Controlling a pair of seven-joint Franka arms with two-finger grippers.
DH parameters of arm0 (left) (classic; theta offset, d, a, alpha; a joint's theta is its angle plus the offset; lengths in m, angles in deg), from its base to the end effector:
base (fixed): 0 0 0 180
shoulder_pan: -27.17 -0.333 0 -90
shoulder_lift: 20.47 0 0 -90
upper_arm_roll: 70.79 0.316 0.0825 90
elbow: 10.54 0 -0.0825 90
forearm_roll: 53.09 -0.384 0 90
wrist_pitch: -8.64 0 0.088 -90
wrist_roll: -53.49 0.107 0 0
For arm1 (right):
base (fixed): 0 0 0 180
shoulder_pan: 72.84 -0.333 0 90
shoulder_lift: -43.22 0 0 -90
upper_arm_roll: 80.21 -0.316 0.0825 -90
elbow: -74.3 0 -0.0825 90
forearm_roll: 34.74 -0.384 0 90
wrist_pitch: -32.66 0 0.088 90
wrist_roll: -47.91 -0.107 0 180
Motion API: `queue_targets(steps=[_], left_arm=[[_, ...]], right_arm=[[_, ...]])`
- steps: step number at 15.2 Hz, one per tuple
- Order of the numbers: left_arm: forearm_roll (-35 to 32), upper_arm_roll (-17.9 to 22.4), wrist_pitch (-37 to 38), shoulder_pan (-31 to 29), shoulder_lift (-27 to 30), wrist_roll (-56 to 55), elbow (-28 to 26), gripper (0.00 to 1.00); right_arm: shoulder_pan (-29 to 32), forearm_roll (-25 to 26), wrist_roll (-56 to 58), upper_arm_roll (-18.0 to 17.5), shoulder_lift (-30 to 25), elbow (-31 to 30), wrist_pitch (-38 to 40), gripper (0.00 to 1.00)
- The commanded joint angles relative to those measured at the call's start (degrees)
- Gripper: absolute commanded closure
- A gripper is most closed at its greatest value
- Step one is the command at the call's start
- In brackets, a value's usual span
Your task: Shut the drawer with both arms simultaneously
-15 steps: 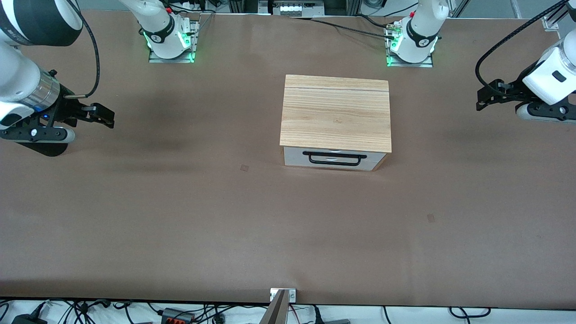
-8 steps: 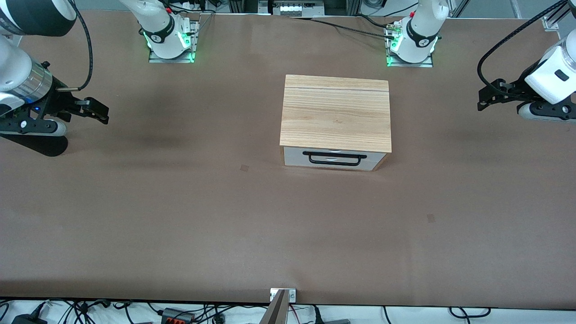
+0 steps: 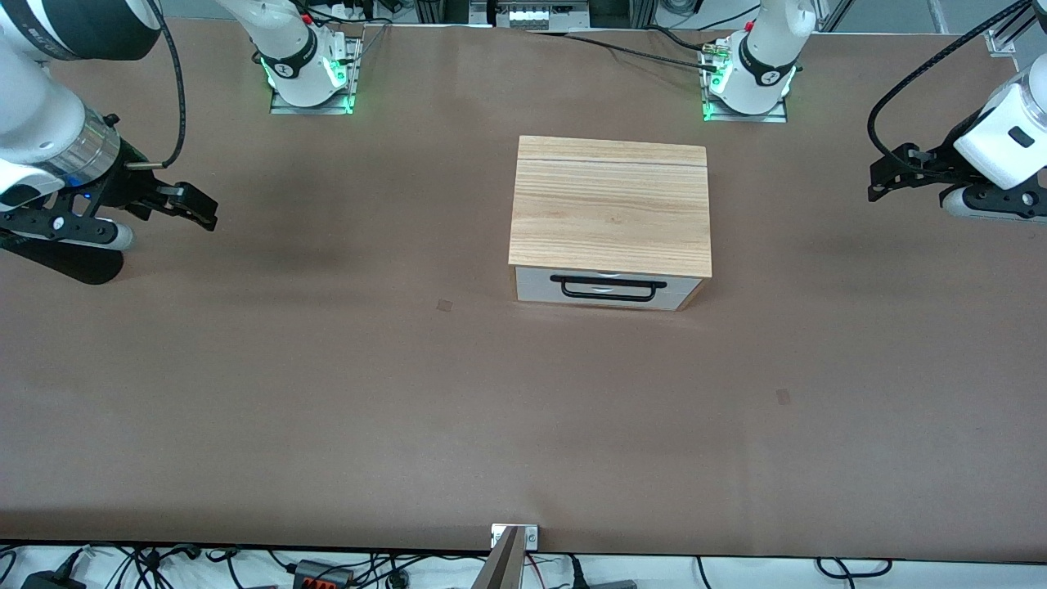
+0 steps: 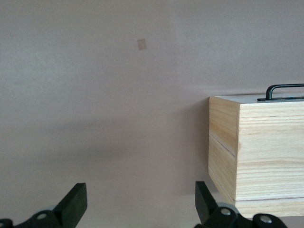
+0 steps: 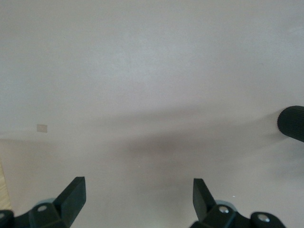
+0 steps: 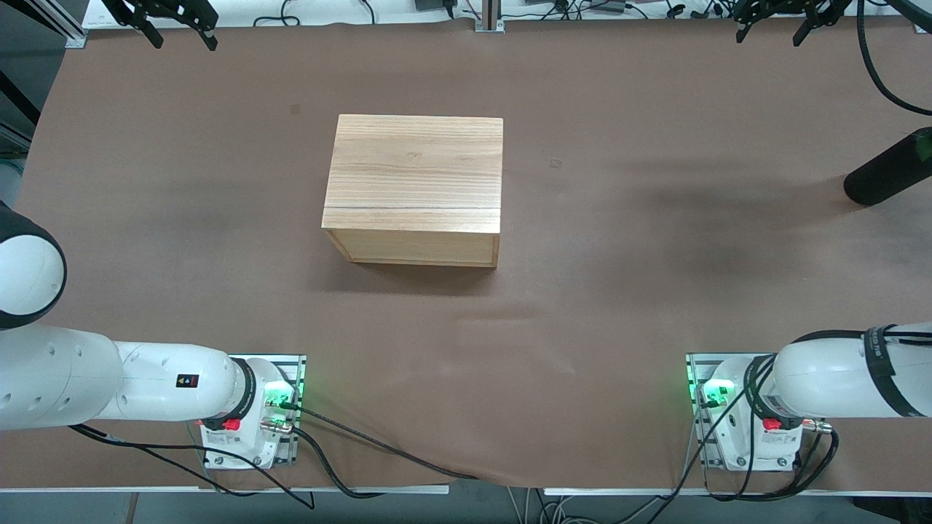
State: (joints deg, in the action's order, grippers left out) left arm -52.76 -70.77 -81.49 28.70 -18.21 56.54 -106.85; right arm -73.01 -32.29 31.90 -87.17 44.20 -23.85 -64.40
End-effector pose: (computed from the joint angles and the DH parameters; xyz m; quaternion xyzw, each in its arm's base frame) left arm 0.5391 -0.0148 0.5944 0.9986 -0.0397 -0.0342 0.0033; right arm 0.5604 0.0655 0.5581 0.9969 -0.0744 -0.0136 0.0233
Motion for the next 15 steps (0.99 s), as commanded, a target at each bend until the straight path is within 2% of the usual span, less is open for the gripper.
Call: queue_targets(steps=[1, 15], left_arm=[[0.0, -0.2, 1.2, 0.1, -0.8, 0.1, 1.9, 0.0], [0.0, -0.3, 1.3, 0.0, -0.8, 0.0, 2.0, 0.0]], right_arm=[[0.0, -1.0, -0.8, 0.3, -0.3, -0.3, -0.1, 0.0], [0.0, -1.0, -0.8, 0.2, 0.1, 0.3, 0.0, 0.0]])
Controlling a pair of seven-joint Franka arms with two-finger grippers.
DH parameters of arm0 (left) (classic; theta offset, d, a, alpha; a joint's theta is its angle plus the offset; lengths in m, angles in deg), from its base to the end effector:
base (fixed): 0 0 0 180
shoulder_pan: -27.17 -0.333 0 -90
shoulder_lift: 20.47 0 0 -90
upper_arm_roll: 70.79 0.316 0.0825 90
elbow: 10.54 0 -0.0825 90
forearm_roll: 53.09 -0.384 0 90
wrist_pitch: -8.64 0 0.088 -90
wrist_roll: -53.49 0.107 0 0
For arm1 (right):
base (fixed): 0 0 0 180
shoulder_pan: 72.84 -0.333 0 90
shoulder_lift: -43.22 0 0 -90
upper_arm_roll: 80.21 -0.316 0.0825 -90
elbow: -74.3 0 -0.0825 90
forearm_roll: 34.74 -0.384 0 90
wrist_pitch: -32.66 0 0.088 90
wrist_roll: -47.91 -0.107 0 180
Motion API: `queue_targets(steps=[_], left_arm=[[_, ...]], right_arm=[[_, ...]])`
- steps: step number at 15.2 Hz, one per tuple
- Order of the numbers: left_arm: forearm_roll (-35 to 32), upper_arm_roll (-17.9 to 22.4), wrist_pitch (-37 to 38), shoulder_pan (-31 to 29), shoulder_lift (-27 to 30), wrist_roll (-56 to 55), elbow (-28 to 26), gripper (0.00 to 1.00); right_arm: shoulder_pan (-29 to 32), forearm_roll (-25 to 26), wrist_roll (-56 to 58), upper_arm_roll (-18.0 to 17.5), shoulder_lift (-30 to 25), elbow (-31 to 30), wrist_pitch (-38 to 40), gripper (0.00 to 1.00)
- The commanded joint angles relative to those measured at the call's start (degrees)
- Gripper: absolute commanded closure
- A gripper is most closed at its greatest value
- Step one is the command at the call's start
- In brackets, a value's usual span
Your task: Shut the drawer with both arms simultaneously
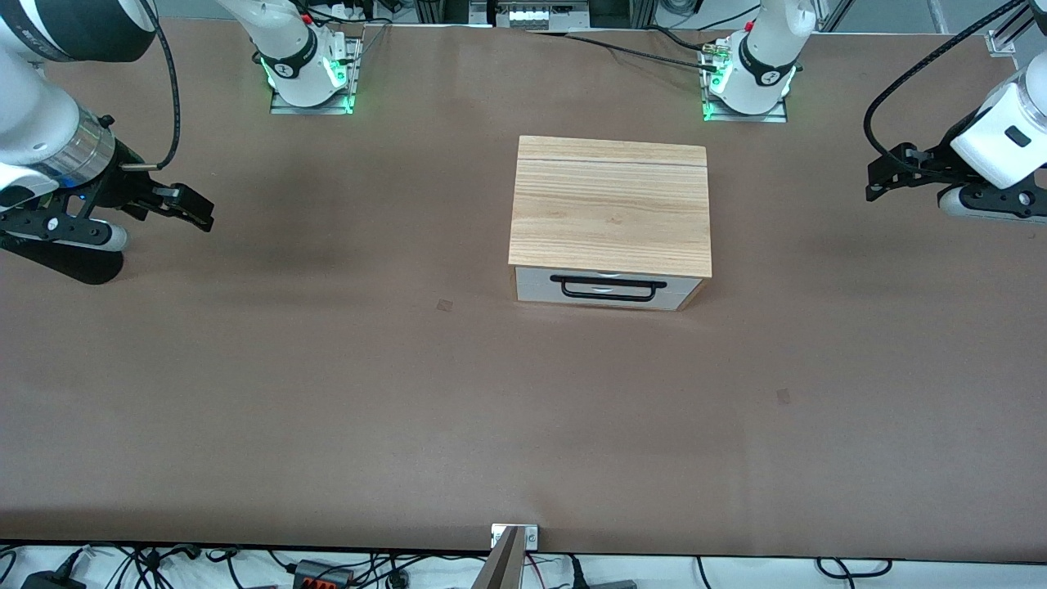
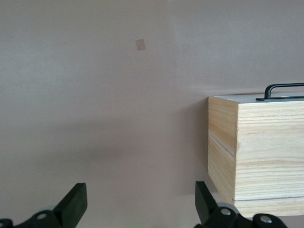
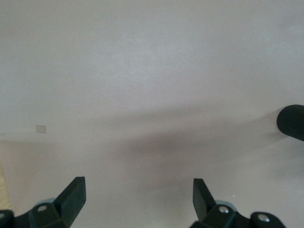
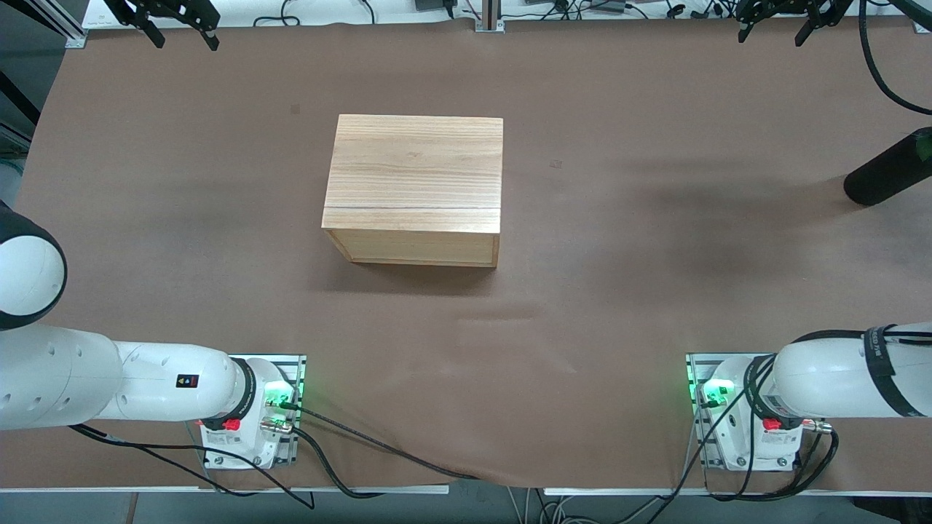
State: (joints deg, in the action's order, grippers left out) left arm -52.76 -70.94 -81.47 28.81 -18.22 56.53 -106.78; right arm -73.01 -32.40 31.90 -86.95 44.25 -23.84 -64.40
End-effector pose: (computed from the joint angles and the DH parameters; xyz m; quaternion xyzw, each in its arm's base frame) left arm 0.5391 -0.0175 0.5949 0.9985 -0.0420 -0.0338 0.0032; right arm 0.5608 0.0636 0.5577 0.9967 -0.0764 -0.0142 0.0224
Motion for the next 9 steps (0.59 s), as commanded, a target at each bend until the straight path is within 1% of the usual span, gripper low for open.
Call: queue_targets(steps=[1, 9], left_arm=[[0.0, -0.1, 1.3, -0.1, -0.8, 0.0, 2.0, 0.0], [0.0, -0.2, 1.7, -0.1, -1.0, 0.0, 2.6, 0.0]], right_arm=[[-0.1, -0.9, -0.9, 0.0, 0.0, 0.3, 0.1, 0.0], [0.0, -0.9, -0.9, -0.1, 0.0, 0.3, 0.0, 0.0]])
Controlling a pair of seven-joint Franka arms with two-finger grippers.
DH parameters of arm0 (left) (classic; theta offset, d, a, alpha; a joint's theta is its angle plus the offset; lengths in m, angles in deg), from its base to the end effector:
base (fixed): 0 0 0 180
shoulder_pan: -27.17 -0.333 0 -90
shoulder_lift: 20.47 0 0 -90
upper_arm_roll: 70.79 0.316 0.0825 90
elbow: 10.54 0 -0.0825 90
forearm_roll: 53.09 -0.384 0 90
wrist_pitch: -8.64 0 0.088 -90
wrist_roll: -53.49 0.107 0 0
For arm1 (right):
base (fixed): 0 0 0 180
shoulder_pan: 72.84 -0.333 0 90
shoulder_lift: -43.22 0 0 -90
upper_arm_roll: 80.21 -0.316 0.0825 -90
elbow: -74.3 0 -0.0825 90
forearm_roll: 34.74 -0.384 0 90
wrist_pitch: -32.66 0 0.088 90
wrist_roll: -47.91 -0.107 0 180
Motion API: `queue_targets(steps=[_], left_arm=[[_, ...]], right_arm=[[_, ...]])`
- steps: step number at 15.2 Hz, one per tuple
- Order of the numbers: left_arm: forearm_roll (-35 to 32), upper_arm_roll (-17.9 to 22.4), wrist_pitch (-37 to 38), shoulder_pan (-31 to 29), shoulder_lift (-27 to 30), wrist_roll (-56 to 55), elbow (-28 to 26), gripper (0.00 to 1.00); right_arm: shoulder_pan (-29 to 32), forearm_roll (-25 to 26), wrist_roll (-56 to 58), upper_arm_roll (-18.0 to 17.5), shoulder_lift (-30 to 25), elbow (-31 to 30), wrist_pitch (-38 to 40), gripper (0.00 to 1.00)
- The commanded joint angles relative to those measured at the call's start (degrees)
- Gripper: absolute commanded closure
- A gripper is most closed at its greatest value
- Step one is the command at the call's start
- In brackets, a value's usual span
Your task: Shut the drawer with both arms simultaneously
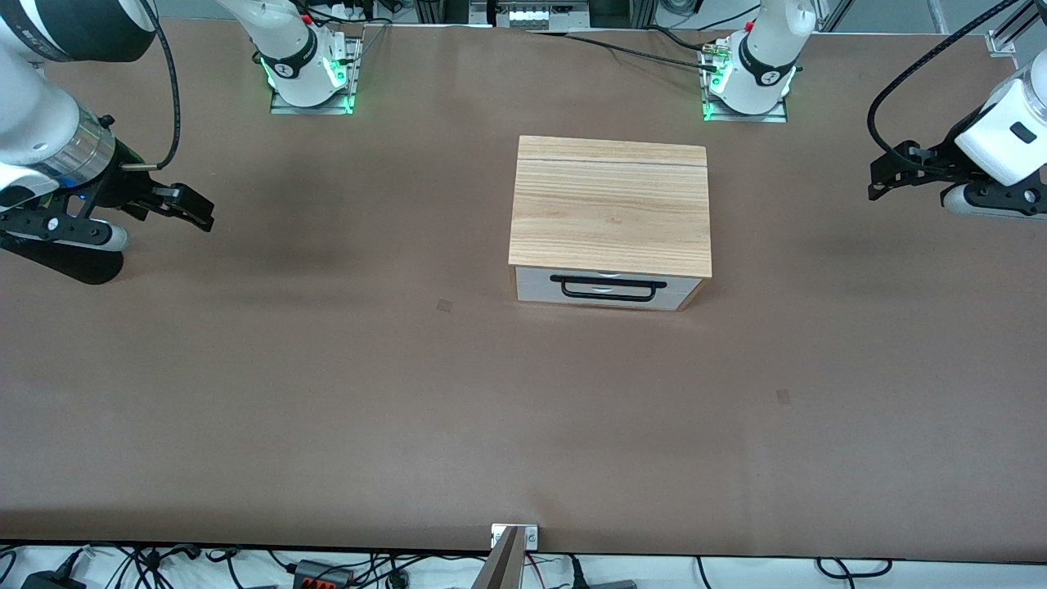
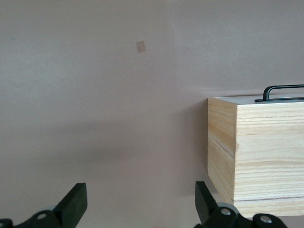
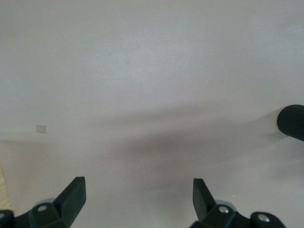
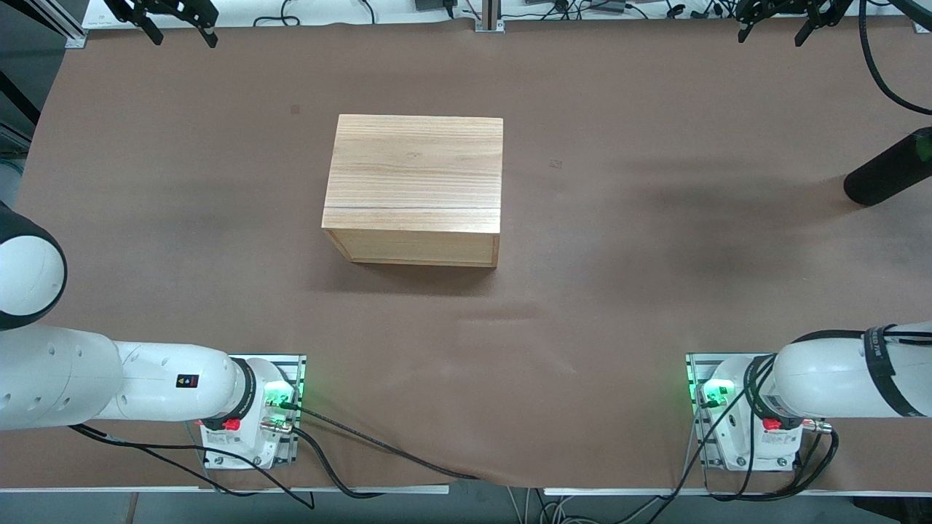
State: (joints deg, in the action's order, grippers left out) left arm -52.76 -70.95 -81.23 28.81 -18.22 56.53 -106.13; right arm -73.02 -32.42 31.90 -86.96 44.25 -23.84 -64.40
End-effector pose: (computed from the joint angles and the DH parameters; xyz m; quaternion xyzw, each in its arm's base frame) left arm 0.5393 -0.0176 0.5999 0.9986 -0.0421 -0.0302 0.0032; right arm 0.5608 0.0638 0.5577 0.9967 -0.0763 -0.0142 0.0223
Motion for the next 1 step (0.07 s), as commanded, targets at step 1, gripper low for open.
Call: queue_targets(steps=[1], left_arm=[[0.0, -0.2, 1.5, -0.1, -1.0, 0.0, 2.0, 0.0]], right_arm=[[0.0, -1.0, -0.9, -0.1, 0.0, 0.3, -0.1, 0.0]])
